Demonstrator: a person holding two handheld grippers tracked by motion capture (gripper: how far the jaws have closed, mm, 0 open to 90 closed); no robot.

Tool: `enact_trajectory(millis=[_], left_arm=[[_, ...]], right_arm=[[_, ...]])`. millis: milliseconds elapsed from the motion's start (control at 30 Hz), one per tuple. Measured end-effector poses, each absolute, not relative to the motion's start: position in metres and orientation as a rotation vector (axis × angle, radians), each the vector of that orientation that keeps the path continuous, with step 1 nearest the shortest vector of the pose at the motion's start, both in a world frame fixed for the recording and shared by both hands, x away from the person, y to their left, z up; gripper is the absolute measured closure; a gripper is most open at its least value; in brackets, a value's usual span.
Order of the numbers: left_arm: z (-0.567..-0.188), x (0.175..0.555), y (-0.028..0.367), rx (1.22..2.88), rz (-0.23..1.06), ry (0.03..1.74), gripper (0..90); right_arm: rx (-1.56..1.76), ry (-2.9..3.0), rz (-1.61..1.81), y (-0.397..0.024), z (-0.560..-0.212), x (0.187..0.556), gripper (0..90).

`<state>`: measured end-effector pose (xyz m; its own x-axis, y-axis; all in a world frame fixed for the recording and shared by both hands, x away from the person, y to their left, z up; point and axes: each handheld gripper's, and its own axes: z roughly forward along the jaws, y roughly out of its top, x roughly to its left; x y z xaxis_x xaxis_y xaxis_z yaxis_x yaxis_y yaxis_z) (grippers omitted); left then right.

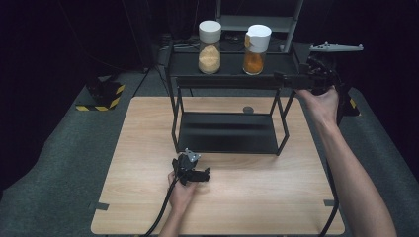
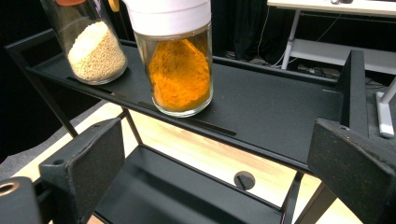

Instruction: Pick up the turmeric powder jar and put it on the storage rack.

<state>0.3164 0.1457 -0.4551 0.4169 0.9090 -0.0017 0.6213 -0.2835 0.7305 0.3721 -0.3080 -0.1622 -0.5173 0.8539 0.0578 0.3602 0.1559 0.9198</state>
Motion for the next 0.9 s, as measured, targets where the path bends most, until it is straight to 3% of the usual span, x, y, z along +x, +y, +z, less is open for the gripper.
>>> enact_trajectory(millis=[900], left_arm=[[-0.455, 0.316, 0.146, 2.014, 0.561, 1.291, 4.7]], right_arm=[[1.134, 1.955, 1.374, -0.322, -0.186, 0.355, 4.0]])
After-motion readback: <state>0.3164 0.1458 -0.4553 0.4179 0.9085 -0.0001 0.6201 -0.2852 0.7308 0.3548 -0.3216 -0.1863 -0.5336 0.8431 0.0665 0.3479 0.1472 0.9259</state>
